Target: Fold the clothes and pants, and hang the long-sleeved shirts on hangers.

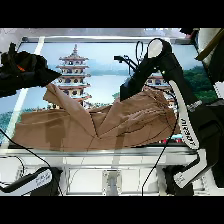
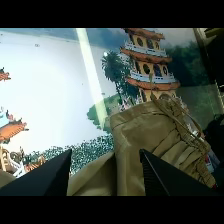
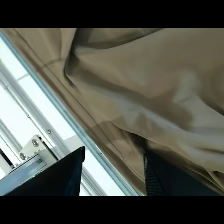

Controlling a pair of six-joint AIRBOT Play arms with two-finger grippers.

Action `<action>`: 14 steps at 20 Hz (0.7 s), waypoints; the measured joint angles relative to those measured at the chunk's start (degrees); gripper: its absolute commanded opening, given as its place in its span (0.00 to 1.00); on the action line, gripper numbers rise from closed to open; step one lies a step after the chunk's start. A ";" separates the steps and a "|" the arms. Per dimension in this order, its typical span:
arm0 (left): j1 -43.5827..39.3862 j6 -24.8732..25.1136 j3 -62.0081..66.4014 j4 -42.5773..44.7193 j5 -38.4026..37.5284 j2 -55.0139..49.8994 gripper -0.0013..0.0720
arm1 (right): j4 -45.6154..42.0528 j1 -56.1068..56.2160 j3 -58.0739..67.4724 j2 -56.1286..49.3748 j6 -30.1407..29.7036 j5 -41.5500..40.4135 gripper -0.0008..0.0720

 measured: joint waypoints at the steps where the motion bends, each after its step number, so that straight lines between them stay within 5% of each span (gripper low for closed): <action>1: -0.04 0.00 0.00 -0.02 0.00 0.00 0.69 | -0.61 -0.28 0.07 0.09 0.04 0.00 0.56; 8: -0.15 0.02 0.00 -0.02 0.00 0.00 0.69 | -6.16 -3.26 0.07 0.17 -0.98 -1.97 0.57; 14: -0.15 0.02 0.00 0.00 0.00 0.00 0.69 | -1.77 -4.11 -4.66 -0.33 -4.83 -17.75 0.56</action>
